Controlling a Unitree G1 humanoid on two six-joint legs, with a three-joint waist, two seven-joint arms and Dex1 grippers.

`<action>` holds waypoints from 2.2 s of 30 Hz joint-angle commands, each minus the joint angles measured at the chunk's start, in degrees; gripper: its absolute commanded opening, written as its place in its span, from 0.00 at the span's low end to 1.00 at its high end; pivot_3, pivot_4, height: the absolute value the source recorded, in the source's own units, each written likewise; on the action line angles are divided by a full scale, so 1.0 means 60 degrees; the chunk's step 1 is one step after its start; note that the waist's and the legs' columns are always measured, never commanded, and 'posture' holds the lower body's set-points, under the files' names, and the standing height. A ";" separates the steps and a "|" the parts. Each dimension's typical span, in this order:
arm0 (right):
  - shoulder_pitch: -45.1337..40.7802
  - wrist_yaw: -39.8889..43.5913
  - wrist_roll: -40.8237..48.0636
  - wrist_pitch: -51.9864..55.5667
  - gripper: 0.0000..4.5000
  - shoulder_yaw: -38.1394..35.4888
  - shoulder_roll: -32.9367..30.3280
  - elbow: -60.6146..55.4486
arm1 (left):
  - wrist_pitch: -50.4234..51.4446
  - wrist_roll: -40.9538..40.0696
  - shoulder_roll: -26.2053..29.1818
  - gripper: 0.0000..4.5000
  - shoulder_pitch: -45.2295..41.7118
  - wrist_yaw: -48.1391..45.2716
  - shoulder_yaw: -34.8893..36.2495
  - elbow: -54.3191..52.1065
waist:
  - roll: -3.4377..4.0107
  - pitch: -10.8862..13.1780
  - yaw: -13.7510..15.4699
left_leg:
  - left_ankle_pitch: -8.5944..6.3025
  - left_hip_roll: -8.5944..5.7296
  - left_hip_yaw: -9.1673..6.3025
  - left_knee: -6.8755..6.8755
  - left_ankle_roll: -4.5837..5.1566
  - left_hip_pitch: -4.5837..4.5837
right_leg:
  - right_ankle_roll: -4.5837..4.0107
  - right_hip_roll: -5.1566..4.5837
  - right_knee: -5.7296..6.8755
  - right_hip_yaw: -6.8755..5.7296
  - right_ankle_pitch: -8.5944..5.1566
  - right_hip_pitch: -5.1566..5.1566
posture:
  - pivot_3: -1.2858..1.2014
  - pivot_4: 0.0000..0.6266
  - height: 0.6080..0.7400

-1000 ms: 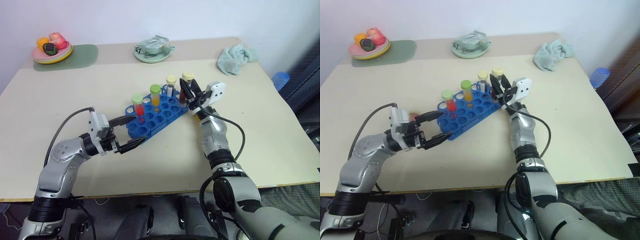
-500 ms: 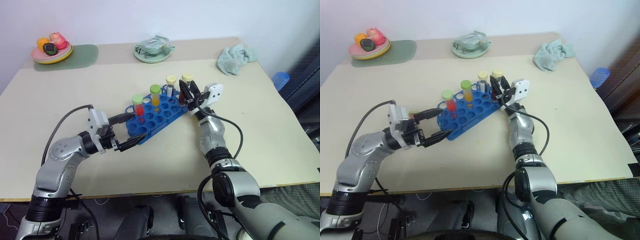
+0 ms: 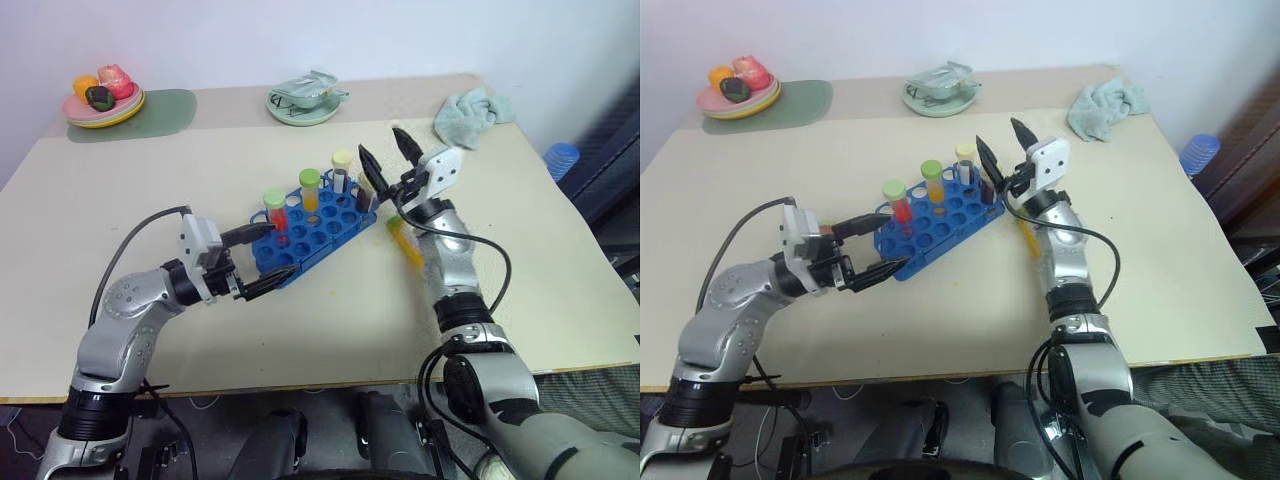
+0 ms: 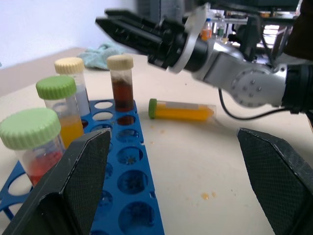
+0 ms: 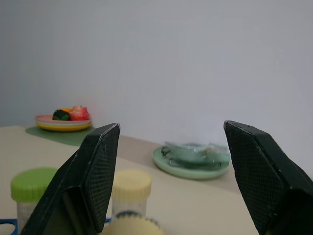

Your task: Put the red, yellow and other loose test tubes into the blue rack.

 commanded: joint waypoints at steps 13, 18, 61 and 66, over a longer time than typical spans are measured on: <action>0.0857 0.0255 0.2328 1.3698 0.76 0.0169 -0.5094 -0.6878 | -0.0759 0.0232 -0.0463 0.94 -0.0400 -0.0528 -0.0205 0.0811 | -0.0006 -0.0001 0.0301 | -0.0018 0.0013 0.0077 -0.0005 0.0032 -0.0003 | 0.0005 -0.0001 -0.0016 0.0052 0.0003 -0.0011 | 0.52 0.24 1.00; -0.0295 0.0620 0.2383 1.5578 0.76 0.0906 -0.5542 -0.5506 | -0.0861 0.0288 -0.0660 0.94 -0.0557 -0.0558 -0.0350 0.0996 | -0.0013 -0.0004 0.0285 | -0.0025 0.0020 0.0119 -0.0004 0.0046 0.0000 | 0.0027 0.0001 -0.0029 0.0083 0.0015 -0.0013 | 0.52 0.24 1.00; 0.2304 0.3267 0.3472 1.0884 0.19 0.0639 -0.4124 -0.8876 | -0.0914 0.0256 -0.0507 0.94 0.0277 -0.0278 -0.0022 0.0542 | -0.0024 -0.0007 0.0436 | -0.0041 0.0028 0.0147 0.0009 0.0070 -0.0002 | 0.0052 0.0017 -0.0051 0.0101 0.0030 -0.0010 | 0.52 0.24 1.00; 0.1820 0.1768 0.3173 0.8499 0.19 0.0313 -0.1516 -0.8009 | -0.0890 0.0099 -0.0467 0.94 0.0286 -0.0292 0.0316 0.0804 | -0.0028 -0.0010 0.0424 | -0.0040 0.0031 0.0147 0.0010 0.0068 0.0006 | 0.0052 0.0028 -0.0050 0.0108 0.0034 -0.0008 | 0.52 0.24 1.00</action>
